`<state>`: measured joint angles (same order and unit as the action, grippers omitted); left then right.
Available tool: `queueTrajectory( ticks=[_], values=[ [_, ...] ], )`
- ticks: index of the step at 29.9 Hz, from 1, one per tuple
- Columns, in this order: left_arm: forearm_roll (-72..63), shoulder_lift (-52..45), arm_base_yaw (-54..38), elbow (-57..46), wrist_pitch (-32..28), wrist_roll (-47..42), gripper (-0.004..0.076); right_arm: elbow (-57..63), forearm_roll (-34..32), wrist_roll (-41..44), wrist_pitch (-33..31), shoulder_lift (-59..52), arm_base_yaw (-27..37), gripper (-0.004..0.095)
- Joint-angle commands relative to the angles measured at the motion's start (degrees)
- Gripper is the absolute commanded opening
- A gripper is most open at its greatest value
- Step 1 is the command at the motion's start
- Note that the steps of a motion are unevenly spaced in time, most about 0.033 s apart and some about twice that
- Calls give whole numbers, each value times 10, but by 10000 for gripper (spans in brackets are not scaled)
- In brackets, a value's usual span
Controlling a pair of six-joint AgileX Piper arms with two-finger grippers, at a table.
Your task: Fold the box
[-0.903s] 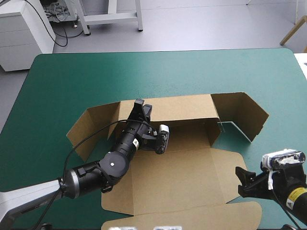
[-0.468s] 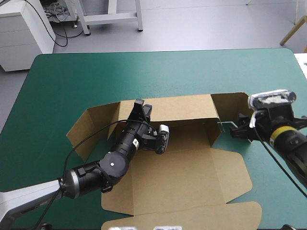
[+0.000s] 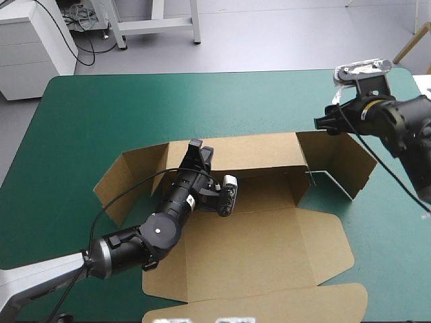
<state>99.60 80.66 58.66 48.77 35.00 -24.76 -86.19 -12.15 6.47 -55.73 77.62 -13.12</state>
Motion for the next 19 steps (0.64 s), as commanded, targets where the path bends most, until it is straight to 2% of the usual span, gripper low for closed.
queueTrajectory(
  ticks=[1,4,10,19],
  values=[
    [44,-18,2,9,26,8,-10,-71,86,-72,16,40,55,707],
    [44,-18,2,9,26,8,-10,-129,125,-98,-16,98,83,707],
    [44,-18,2,9,26,8,-10,-261,166,-136,-133,222,120,707],
    [43,-18,2,9,26,8,-10,-228,176,-145,-134,237,134,707]
  ],
)
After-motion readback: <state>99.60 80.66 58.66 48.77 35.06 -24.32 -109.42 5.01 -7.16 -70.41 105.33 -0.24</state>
